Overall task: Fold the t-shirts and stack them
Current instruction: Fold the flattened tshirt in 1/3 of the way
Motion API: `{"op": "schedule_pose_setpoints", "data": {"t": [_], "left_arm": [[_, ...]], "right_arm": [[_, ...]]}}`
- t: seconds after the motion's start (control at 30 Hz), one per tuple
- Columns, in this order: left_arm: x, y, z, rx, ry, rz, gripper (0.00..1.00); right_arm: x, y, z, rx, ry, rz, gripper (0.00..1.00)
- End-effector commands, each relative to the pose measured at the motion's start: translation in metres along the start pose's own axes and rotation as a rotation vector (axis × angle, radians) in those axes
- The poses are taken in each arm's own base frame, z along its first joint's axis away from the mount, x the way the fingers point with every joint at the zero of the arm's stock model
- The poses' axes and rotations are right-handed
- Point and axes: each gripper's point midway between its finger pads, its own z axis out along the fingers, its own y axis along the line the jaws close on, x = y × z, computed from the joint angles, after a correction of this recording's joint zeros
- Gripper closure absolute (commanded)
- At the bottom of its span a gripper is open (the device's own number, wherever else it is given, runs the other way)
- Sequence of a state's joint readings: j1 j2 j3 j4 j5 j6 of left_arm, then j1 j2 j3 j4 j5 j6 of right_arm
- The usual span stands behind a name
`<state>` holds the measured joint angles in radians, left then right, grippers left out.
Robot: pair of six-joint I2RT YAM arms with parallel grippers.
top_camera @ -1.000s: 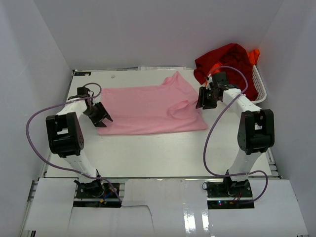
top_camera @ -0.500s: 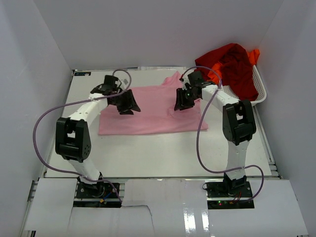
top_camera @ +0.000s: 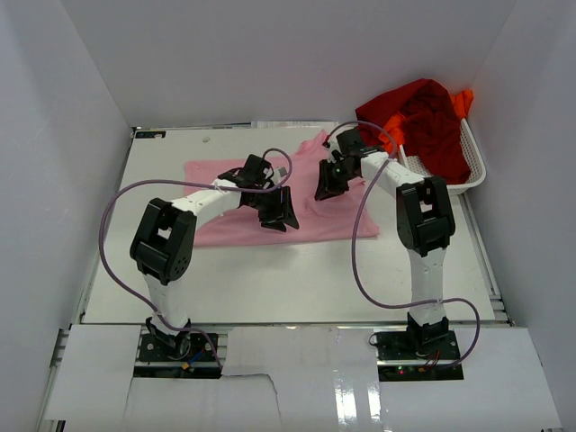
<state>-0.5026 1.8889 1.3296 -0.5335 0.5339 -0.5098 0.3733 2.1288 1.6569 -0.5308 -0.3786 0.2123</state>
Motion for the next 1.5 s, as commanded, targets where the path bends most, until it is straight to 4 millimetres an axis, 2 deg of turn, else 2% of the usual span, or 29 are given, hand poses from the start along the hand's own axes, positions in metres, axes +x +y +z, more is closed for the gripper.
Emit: {"op": "schedule_pose_setpoints", "data": {"t": [0.0,0.3,0.77,0.83,0.93,1.03,1.07,1.13,1.17,1.2,1.23,1.27,1.33,1.37,1.4,1.43,1.47], "left_arm": [[-0.006,-0.012,-0.001,0.029,-0.03,0.025,0.41],[0.011,0.0,0.002,0.008,0.003,0.007,0.41],[0.031,0.015,0.003,-0.023,0.034,-0.013,0.41],[0.035,0.016,0.004,-0.026,0.041,-0.016,0.41],[0.039,0.02,0.004,-0.029,0.046,-0.023,0.41],[0.032,0.013,-0.004,-0.026,0.006,-0.012,0.41],[0.026,0.005,-0.012,-0.014,-0.025,0.003,0.41],[0.013,-0.009,-0.024,0.004,-0.073,0.024,0.41],[0.01,-0.014,-0.031,0.003,-0.087,0.028,0.41],[0.004,-0.019,-0.037,0.004,-0.107,0.035,0.41],[-0.003,-0.028,-0.049,0.011,-0.133,0.047,0.41],[-0.009,-0.029,-0.056,0.009,-0.154,0.045,0.41],[-0.018,-0.026,-0.069,0.008,-0.188,0.043,0.4],[-0.026,-0.012,-0.077,-0.002,-0.207,0.025,0.4],[-0.029,0.0,-0.079,-0.015,-0.214,0.012,0.4],[-0.03,0.017,-0.076,-0.041,-0.205,-0.008,0.4],[-0.034,0.047,-0.081,-0.09,-0.211,-0.035,0.4]], "right_arm": [[-0.015,0.011,0.008,-0.045,-0.02,-0.002,0.72],[-0.03,0.008,0.029,-0.064,-0.045,0.012,0.73],[-0.058,-0.006,0.044,-0.011,-0.117,-0.004,0.67],[-0.064,-0.005,0.041,-0.014,-0.135,-0.01,0.65],[-0.079,0.002,0.025,-0.019,-0.18,-0.029,0.63],[-0.093,0.014,0.001,-0.014,-0.23,-0.069,0.57],[-0.095,0.019,-0.012,-0.008,-0.249,-0.088,0.54],[-0.093,0.018,-0.025,0.023,-0.265,-0.102,0.51],[-0.094,0.023,-0.042,0.033,-0.287,-0.118,0.5],[-0.081,0.018,-0.042,0.052,-0.259,-0.115,0.48],[-0.079,0.022,-0.056,0.063,-0.277,-0.128,0.46],[-0.064,0.015,-0.054,0.084,-0.245,-0.121,0.45],[-0.048,0.007,-0.06,0.129,-0.217,-0.112,0.43],[-0.043,0.007,-0.067,0.138,-0.217,-0.115,0.4],[-0.027,0.001,-0.063,0.154,-0.18,-0.109,0.39],[-0.019,-0.002,-0.07,0.178,-0.168,-0.103,0.39],[-0.012,-0.004,-0.07,0.191,-0.157,-0.1,0.36]]}}
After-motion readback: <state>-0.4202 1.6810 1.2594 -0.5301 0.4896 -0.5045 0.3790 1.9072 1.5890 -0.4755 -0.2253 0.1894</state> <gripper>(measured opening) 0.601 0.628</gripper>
